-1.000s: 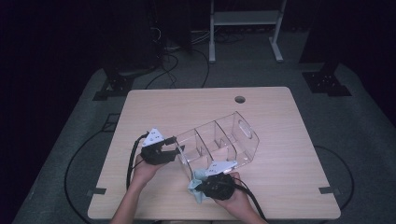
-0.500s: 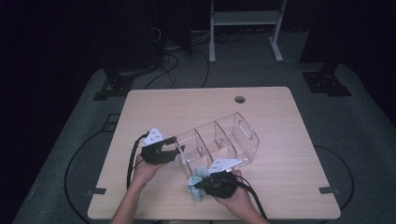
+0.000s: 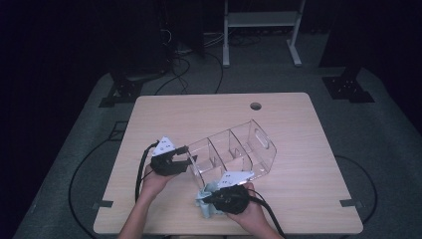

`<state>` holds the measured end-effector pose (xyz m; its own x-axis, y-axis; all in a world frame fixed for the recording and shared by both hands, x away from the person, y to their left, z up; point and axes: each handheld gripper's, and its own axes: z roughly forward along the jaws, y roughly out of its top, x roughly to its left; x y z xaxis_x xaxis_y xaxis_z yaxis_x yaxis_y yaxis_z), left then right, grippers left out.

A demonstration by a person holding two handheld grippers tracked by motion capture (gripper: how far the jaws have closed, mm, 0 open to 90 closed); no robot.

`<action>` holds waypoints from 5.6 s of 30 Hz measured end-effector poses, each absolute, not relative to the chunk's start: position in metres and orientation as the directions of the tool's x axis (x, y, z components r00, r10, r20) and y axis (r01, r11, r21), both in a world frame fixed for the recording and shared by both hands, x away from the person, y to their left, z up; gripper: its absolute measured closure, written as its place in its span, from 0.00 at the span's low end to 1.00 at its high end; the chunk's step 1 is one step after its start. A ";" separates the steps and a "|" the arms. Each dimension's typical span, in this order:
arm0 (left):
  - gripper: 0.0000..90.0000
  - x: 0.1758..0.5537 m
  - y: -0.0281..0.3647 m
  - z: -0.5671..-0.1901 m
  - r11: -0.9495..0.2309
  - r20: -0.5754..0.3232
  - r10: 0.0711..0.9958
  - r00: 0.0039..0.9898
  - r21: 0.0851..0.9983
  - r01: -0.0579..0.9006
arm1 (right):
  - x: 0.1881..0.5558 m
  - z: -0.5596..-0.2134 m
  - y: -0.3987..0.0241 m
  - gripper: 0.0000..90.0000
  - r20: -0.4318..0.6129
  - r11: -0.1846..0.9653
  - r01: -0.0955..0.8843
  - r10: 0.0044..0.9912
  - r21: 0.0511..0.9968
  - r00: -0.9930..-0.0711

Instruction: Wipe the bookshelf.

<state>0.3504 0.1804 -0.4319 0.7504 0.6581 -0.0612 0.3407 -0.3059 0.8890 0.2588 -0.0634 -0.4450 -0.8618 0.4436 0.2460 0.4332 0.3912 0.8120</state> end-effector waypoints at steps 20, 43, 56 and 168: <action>0.51 0.351 0.180 -0.432 -0.303 -0.063 0.661 0.748 0.889 0.342 | 0.262 -0.453 -0.070 0.94 0.240 0.406 0.450 0.471 0.795 -0.849; 0.40 0.318 0.197 -0.421 -0.323 -0.064 0.647 0.759 0.880 0.350 | 0.271 -0.435 -0.121 0.94 0.296 0.304 0.503 0.529 0.809 -0.796; 0.37 0.274 0.189 -0.419 -0.345 -0.070 0.577 0.814 0.882 0.320 | 0.271 -0.431 -0.166 0.93 0.289 0.247 0.510 0.591 0.824 -0.753; 0.51 0.331 0.208 -0.422 -0.267 -0.074 0.700 0.710 0.895 0.357 | 0.293 -0.423 -0.287 0.94 0.321 0.037 0.575 0.800 0.817 -0.507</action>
